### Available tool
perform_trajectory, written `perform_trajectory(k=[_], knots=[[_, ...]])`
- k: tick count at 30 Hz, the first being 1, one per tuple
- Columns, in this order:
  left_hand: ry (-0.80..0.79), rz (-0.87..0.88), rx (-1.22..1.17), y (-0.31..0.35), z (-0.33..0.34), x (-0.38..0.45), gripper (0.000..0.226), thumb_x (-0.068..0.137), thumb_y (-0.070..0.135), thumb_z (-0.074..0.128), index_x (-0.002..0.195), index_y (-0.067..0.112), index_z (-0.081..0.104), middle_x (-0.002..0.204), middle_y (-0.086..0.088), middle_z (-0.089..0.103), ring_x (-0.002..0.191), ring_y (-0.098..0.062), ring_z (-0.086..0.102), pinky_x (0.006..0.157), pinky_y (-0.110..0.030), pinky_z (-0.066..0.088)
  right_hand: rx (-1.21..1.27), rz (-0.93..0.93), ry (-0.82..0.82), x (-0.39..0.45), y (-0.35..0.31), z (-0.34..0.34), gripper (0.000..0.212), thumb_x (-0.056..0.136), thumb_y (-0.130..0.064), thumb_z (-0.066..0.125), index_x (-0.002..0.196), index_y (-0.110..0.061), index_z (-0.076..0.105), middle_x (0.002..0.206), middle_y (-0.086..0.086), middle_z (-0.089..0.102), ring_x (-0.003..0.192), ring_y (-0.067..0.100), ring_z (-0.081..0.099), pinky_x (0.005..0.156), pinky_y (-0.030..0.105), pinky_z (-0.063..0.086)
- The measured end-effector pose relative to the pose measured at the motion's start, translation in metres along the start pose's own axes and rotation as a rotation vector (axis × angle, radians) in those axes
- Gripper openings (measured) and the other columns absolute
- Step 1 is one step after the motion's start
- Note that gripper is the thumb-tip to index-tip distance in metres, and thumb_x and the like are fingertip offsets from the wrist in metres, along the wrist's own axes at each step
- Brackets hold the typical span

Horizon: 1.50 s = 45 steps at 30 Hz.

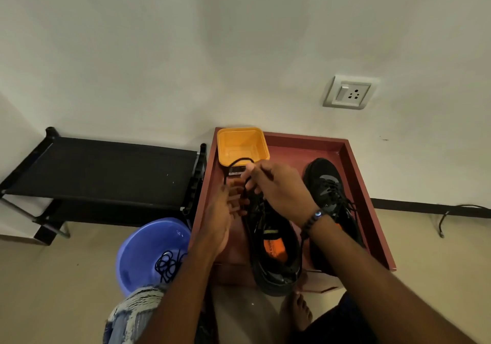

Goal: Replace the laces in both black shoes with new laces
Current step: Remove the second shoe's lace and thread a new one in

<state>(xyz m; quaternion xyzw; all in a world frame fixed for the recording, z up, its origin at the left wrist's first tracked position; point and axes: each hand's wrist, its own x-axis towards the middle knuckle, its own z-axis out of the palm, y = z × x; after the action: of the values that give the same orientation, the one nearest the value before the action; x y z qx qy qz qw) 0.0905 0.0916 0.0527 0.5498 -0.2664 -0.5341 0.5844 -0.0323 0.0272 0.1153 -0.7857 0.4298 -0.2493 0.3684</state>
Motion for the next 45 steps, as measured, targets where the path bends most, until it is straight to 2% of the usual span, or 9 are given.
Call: perform_trajectory(k=[4,8,13,16,22,26,33,40,45], knots=[[-0.185,-0.073,0.312,-0.014,0.009,-0.002,0.021,0.102,0.013,0.045,0.11,0.022,0.062,0.103,-0.005,0.064,0.082,-0.014,0.058,0.067,-0.025,0.046,0.19,0.039,-0.046,0.014,-0.02,-0.024,0.035,0.103,-0.039,0.044,0.092,-0.018,0.071,0.077,-0.008,0.072,0.068,0.004,0.063,0.063,0.021,0.047],[-0.207,-0.007,0.527,-0.019,0.008,-0.002,0.02,0.101,0.024,0.053,0.098,0.01,0.067,0.099,-0.019,0.066,0.079,-0.017,0.058,0.069,-0.027,0.045,0.234,0.088,0.023,0.017,-0.009,-0.035,0.036,0.102,-0.043,0.047,0.093,-0.022,0.075,0.08,-0.012,0.066,0.069,0.002,0.059,0.066,0.023,0.049],[-0.1,-0.042,0.352,-0.021,0.005,0.001,0.027,0.103,0.029,0.048,0.095,0.009,0.065,0.099,-0.014,0.07,0.095,-0.028,0.068,0.084,-0.042,0.055,0.505,0.247,0.189,0.01,0.009,-0.046,0.029,0.1,-0.034,0.054,0.095,-0.015,0.075,0.092,-0.001,0.072,0.076,0.005,0.062,0.069,0.021,0.056],[-0.104,0.042,0.187,-0.007,0.007,-0.006,0.028,0.104,0.023,0.046,0.096,-0.001,0.058,0.103,-0.014,0.07,0.094,-0.021,0.069,0.075,-0.029,0.058,0.605,0.274,0.287,0.005,0.02,-0.056,0.016,0.098,-0.022,0.059,0.109,-0.013,0.068,0.085,-0.003,0.073,0.075,0.009,0.066,0.067,0.022,0.056],[-0.035,0.267,0.242,0.004,0.007,-0.014,0.029,0.101,0.028,0.049,0.086,0.009,0.063,0.079,-0.006,0.063,0.079,-0.018,0.063,0.076,-0.022,0.051,0.338,0.353,0.364,-0.012,0.06,-0.049,0.051,0.092,-0.015,0.068,0.13,-0.03,0.037,0.084,0.008,0.074,0.069,0.018,0.073,0.072,0.033,0.061],[0.027,0.258,0.387,0.0,0.004,-0.009,0.027,0.101,0.031,0.051,0.085,0.014,0.065,0.064,0.008,0.054,0.061,-0.005,0.052,0.058,-0.014,0.042,0.051,0.33,0.219,-0.022,0.083,-0.034,0.02,0.101,-0.019,0.052,0.111,-0.027,0.067,0.092,-0.008,0.072,0.081,0.008,0.071,0.084,0.036,0.06],[0.07,0.213,0.789,-0.012,-0.028,0.012,0.006,0.092,0.026,0.068,0.092,0.027,0.061,0.092,0.008,0.065,0.089,-0.007,0.062,0.077,-0.024,0.051,-0.384,0.284,0.182,-0.036,0.101,-0.036,0.008,0.095,-0.032,0.061,0.094,-0.025,0.062,0.077,-0.01,0.065,0.071,0.009,0.062,0.068,0.032,0.054],[0.215,0.074,0.615,-0.006,-0.023,0.009,0.018,0.102,0.03,0.049,0.101,0.022,0.066,0.094,0.003,0.065,0.085,-0.01,0.061,0.066,-0.023,0.045,-0.069,0.375,0.08,-0.024,0.081,-0.006,0.043,0.103,-0.043,0.04,0.078,-0.024,0.07,0.07,-0.004,0.07,0.067,0.012,0.066,0.074,0.033,0.054],[0.167,0.07,0.621,-0.006,-0.028,0.01,0.013,0.095,0.028,0.064,0.104,0.021,0.059,0.096,0.005,0.063,0.089,-0.006,0.061,0.071,-0.022,0.046,0.21,0.347,-0.006,-0.025,0.06,-0.002,0.042,0.098,-0.049,0.052,0.073,-0.018,0.066,0.056,-0.008,0.055,0.051,0.008,0.05,0.053,0.021,0.045]])
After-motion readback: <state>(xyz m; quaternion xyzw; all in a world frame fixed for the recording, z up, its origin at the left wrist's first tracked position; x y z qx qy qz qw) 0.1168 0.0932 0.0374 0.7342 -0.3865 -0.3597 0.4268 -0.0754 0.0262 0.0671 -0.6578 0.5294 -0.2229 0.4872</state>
